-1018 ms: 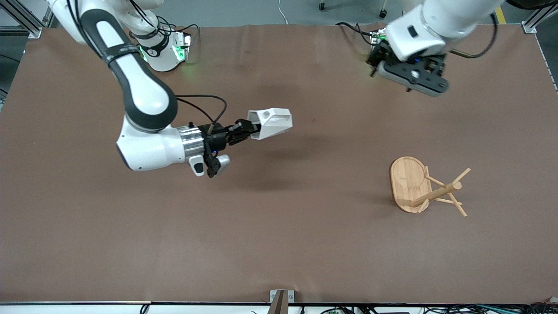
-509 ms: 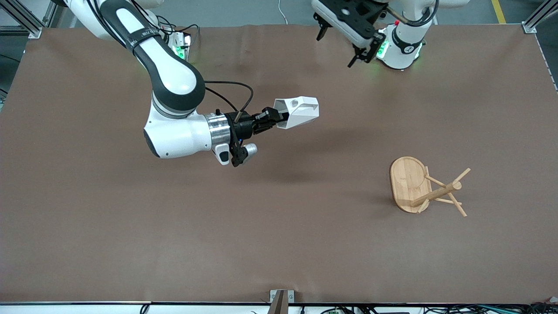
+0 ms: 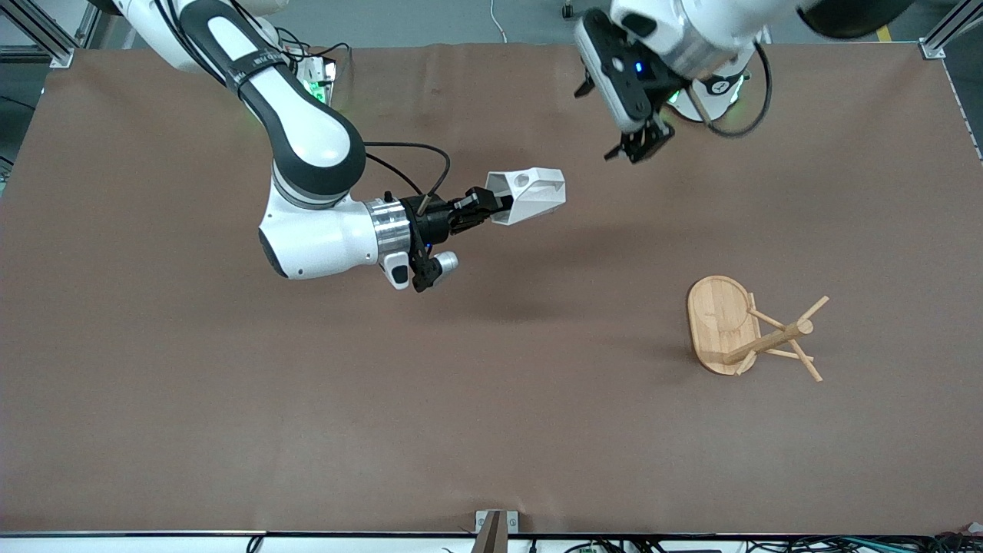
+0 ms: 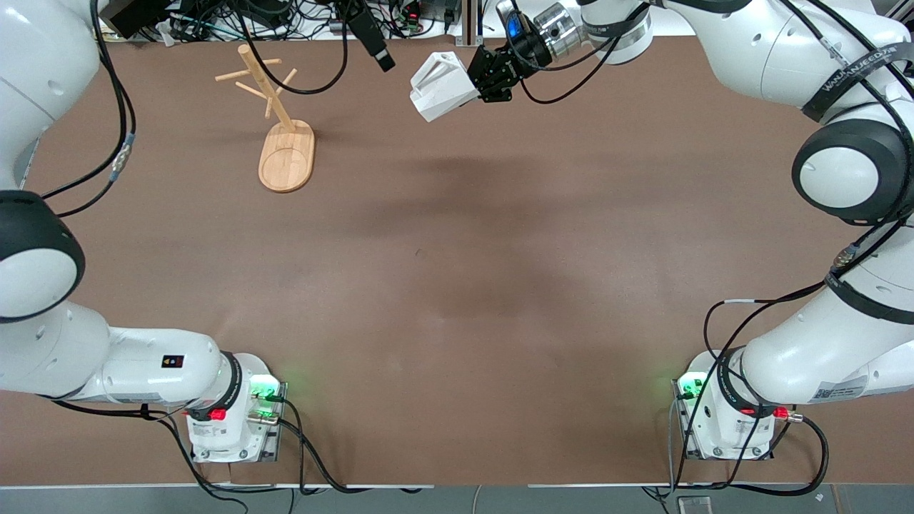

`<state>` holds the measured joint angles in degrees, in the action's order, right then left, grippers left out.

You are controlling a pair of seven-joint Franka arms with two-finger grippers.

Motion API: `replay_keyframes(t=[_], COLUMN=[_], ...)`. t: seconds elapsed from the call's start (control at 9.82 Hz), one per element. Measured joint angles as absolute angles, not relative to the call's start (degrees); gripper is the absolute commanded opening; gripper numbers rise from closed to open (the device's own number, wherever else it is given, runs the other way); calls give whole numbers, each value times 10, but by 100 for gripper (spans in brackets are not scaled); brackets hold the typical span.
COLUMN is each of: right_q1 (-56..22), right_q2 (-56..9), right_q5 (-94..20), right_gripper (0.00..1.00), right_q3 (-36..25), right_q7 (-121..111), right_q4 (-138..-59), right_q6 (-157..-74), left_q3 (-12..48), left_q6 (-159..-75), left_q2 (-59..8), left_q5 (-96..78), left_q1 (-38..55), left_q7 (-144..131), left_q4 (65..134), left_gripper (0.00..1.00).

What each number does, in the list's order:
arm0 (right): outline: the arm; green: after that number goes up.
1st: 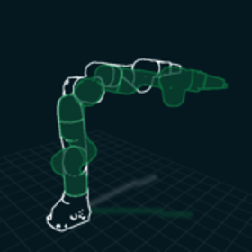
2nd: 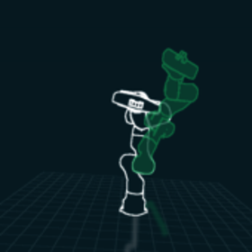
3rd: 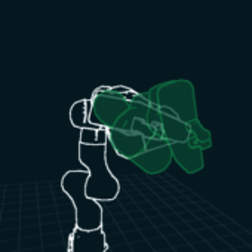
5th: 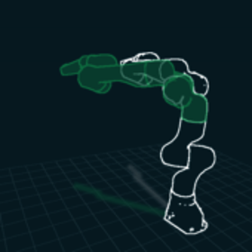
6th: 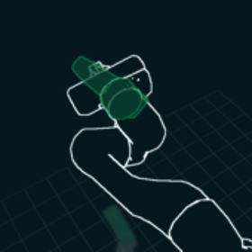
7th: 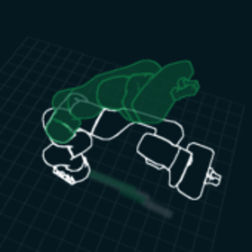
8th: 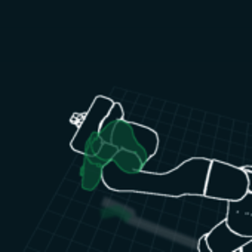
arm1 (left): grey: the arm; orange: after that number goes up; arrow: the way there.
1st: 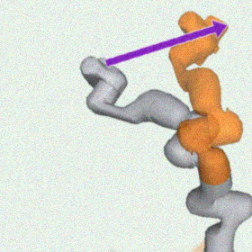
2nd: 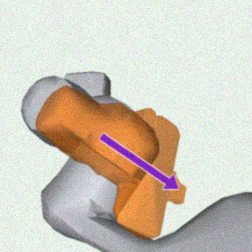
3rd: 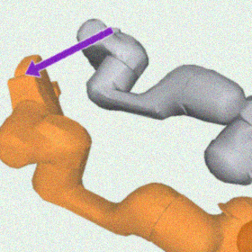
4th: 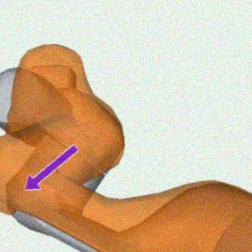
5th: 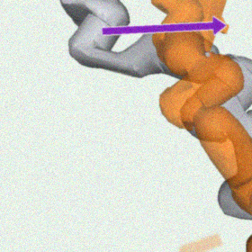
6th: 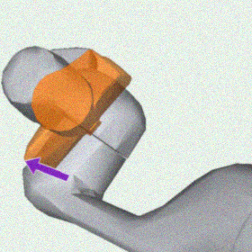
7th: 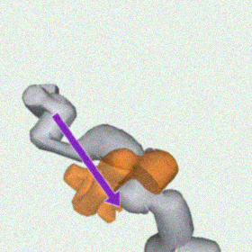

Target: Hang cup on rack

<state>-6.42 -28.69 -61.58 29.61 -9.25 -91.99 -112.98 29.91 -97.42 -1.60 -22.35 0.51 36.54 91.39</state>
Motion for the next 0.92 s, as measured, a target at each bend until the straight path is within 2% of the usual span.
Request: replay_keyframes(t=[0.41,0.92], right_q1=[-64,-64], right_q2=[-288,-288], right_q5=[-616,-616], right_gripper=[1,1], right_q3=[298,303], right_q7=[-92,-82], right_q4=[-920,-919], right_q6=[-1129,-1129], left_q3=[321,340], left_q6=[-1108,-1227], left_q2=[-12,16], left_q5=[-225,-248], left_q1=[16,17], left_q7=[420,422], left_q4=[1015,1086], left_gripper=[100,100])
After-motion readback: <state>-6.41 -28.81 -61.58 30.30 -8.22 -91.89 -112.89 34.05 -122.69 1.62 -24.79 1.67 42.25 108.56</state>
